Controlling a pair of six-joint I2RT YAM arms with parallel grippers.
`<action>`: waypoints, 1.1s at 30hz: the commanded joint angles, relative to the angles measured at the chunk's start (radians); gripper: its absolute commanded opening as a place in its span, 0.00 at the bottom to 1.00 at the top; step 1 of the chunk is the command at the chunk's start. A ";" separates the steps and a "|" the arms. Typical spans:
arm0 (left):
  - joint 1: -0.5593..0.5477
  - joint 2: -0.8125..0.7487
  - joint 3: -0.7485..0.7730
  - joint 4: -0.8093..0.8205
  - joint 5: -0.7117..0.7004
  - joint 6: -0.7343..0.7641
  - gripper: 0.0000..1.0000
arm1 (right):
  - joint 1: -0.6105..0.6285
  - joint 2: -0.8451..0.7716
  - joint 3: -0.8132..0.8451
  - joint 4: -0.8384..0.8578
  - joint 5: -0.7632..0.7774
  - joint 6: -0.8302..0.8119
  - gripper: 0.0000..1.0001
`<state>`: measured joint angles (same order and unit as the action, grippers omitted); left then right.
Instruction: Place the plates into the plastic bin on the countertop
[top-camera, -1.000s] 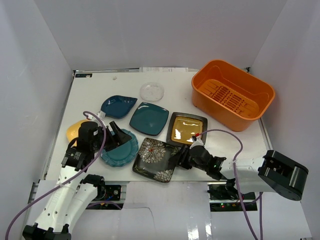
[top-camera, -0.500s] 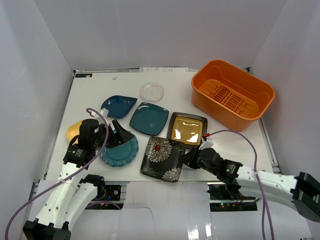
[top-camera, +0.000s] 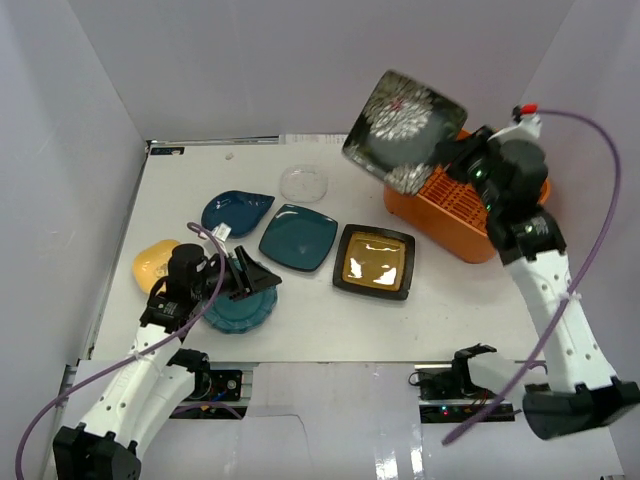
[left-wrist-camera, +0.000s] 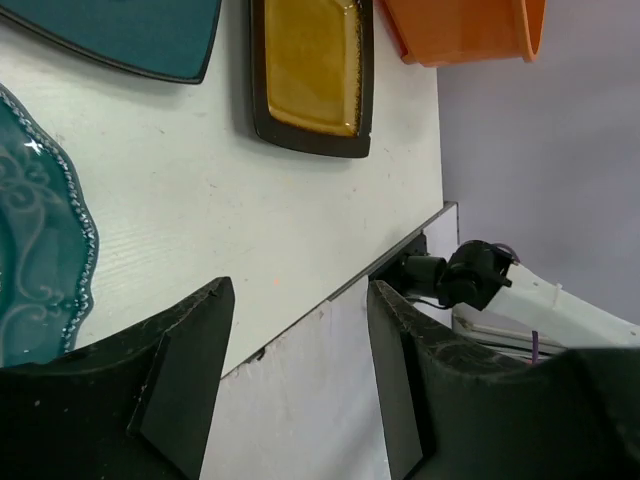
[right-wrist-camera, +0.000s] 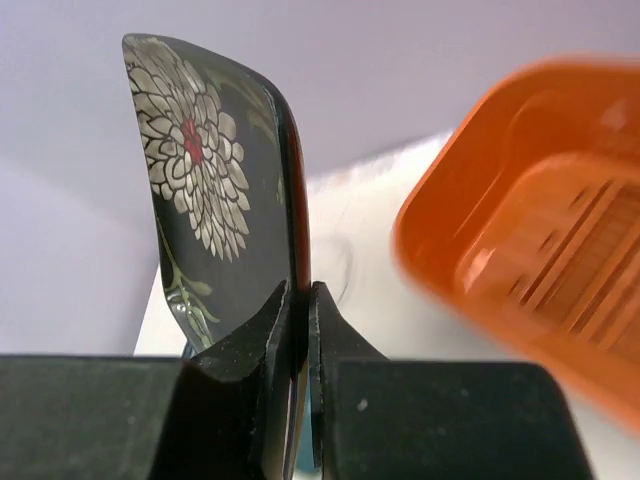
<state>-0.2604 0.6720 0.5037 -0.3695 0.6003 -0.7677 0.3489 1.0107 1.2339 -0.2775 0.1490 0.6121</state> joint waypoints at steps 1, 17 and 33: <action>-0.017 0.017 -0.027 0.129 0.073 -0.080 0.66 | -0.224 0.156 0.176 0.078 -0.254 -0.008 0.08; -0.391 0.386 0.012 0.359 -0.322 -0.179 0.71 | -0.613 0.480 0.225 0.061 -0.448 -0.048 0.08; -0.487 0.836 0.145 0.604 -0.468 -0.211 0.81 | -0.611 0.650 0.047 0.104 -0.445 -0.112 0.08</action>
<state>-0.7361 1.4700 0.6064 0.1566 0.1650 -0.9741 -0.2626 1.6737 1.2583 -0.3119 -0.2264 0.4877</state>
